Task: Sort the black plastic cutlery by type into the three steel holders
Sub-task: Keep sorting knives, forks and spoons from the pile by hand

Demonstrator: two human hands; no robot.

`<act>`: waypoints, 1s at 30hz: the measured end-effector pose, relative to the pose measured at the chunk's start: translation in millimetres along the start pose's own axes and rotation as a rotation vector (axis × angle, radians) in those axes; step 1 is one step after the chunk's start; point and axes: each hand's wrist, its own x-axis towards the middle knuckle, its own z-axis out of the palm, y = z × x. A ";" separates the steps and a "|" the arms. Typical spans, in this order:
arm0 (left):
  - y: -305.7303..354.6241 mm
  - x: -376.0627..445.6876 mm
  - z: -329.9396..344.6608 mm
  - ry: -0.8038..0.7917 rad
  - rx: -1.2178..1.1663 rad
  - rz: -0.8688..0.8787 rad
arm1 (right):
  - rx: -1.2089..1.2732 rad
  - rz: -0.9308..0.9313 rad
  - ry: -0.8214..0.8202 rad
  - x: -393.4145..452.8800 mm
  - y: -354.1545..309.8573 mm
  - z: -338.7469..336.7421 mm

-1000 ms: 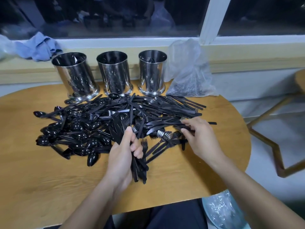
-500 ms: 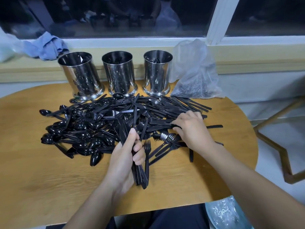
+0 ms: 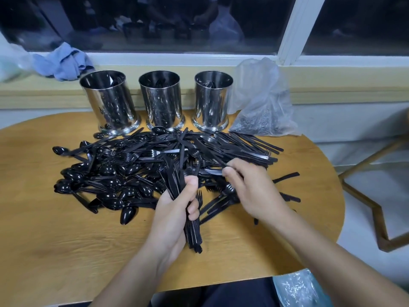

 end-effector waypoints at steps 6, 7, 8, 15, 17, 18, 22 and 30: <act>1.4 -0.3 7.0 0.021 -0.027 0.004 | 0.239 -0.002 -0.264 -42.9 -46.6 29.4; 0.9 -0.3 6.1 0.042 -0.023 -0.014 | 0.251 0.009 -0.269 -44.3 -46.0 30.6; 0.2 -0.4 4.9 0.064 -0.025 -0.029 | 0.251 0.017 -0.261 -44.9 -44.1 31.1; 0.4 2.1 1.0 0.102 -0.149 -0.059 | -0.112 0.003 0.068 -25.4 9.9 23.4; 0.3 1.0 1.2 0.095 -0.187 -0.088 | -0.234 0.021 0.117 -11.7 29.3 16.3; 0.2 0.4 1.8 0.095 -0.223 -0.095 | -0.287 0.027 0.121 -5.3 37.0 13.1; -0.2 -1.7 4.9 0.107 -0.343 -0.095 | -0.457 0.011 0.094 14.2 58.1 7.0; -3.7 -3.6 -4.9 0.066 -0.186 -0.099 | -0.514 -0.064 0.017 35.3 72.4 17.9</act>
